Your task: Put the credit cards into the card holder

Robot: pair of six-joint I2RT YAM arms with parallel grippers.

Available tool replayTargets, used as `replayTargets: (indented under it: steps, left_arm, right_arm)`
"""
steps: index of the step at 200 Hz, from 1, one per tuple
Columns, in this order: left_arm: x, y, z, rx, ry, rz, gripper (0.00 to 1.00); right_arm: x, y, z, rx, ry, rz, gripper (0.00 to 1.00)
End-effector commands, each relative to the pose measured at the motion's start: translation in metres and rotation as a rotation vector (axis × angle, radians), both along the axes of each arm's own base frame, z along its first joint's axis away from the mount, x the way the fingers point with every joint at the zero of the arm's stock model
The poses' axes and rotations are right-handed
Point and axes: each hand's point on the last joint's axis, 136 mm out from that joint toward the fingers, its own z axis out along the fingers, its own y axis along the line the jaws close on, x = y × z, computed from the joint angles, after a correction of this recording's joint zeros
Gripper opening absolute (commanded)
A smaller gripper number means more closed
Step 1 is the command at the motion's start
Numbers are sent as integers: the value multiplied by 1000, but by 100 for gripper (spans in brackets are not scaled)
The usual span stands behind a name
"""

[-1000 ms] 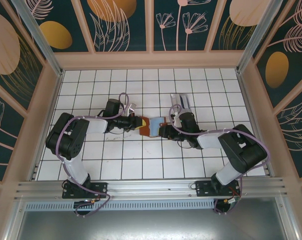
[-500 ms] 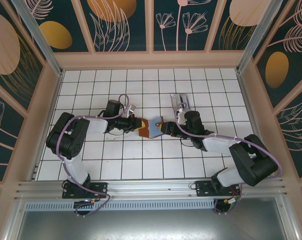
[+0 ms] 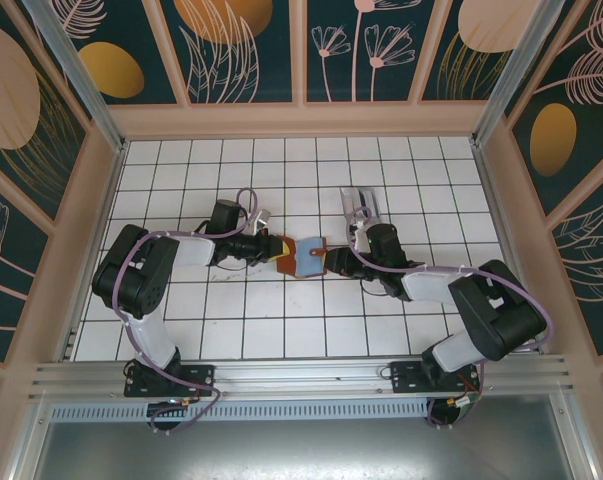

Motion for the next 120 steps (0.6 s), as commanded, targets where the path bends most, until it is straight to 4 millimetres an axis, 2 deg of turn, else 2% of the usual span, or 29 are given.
replayTargets:
  steps: [1, 36, 97, 120]
  left_arm:
    - [2, -4, 11, -39, -28, -24, 0]
    - [0, -7, 19, -77, -28, -35, 0]
    - [-4, -8, 25, -104, -25, -43, 0]
    - [-6, -8, 27, -108, -29, -51, 0]
  right_arm:
    - [-2, 9, 6, 37, -14, 33, 30]
    - [-5, 10, 2, 38, 2, 36, 34]
    - [-9, 10, 4, 87, 11, 31, 28]
    - [-11, 10, 2, 90, 21, 30, 29]
